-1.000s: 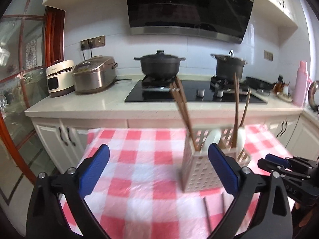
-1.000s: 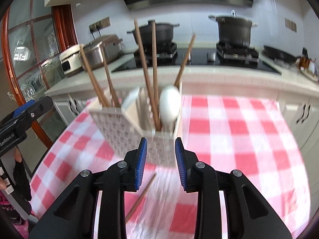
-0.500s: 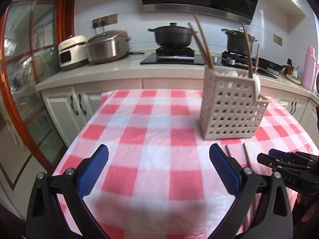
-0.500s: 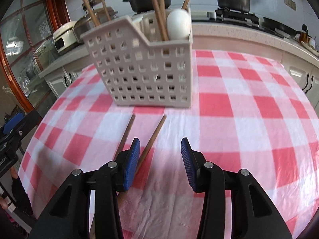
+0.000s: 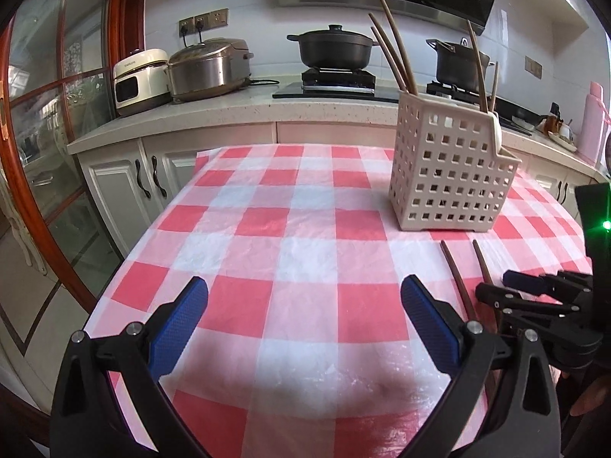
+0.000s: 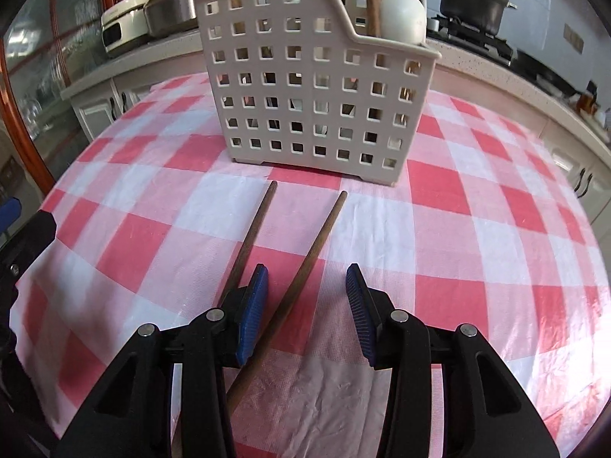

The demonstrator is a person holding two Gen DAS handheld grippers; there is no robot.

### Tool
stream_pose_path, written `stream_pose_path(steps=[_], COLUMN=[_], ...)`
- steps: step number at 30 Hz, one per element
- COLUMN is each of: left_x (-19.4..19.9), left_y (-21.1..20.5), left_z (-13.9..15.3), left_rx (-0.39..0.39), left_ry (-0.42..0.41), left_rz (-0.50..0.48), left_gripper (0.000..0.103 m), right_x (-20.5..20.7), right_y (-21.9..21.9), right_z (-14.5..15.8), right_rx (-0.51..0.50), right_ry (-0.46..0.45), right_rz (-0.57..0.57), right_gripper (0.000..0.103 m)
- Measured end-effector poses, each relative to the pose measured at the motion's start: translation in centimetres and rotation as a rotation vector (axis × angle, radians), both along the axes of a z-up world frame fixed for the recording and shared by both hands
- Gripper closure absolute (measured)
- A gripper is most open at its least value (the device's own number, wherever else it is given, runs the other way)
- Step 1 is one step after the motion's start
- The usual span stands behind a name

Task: Organize utensils
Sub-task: 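Move both grippers back down over the last two chopsticks, then close the right gripper on one chopstick while the left closes on the other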

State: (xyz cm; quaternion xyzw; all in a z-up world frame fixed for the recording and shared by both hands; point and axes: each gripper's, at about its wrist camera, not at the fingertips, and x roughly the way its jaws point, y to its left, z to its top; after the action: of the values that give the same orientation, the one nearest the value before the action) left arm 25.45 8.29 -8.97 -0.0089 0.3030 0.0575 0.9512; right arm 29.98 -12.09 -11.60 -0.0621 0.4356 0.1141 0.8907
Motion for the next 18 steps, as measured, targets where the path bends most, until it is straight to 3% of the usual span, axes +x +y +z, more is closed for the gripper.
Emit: stream_pose_path(steps=[1,3,5,12,18], left_x=[0.0,0.1,0.2,1.4,4.4], left_y=[0.0,-0.2,-0.6,-3.2,-7.4], left_z=[-0.1,-0.2,-0.3,-1.0,-2.1], left_rx=[0.000,-0.006,-0.008,-0.037,-0.059], left_ry=[0.002,0.011,0.020,0.087,0.182], left_rz=[-0.002,-0.010,-0.020,-0.111,-0.231], left_gripper=[0.005,0.005,0.005,0.008,0.026], right_x=[0.1,0.1,0.0,-0.2,-0.6], right_y=[0.1,0.0,-0.3,-3.1,-5.6], right_z=[0.0,0.1,0.1,0.3,0.3], right_rx=[-0.006,-0.010,-0.015,0.056,0.070], right_ry=[0.002,0.010,0.016,0.046,0.043], right_rz=[0.002,0.010,0.014,0.011,-0.002], right_gripper=[0.067,0.085,0.094,0.095,0.095])
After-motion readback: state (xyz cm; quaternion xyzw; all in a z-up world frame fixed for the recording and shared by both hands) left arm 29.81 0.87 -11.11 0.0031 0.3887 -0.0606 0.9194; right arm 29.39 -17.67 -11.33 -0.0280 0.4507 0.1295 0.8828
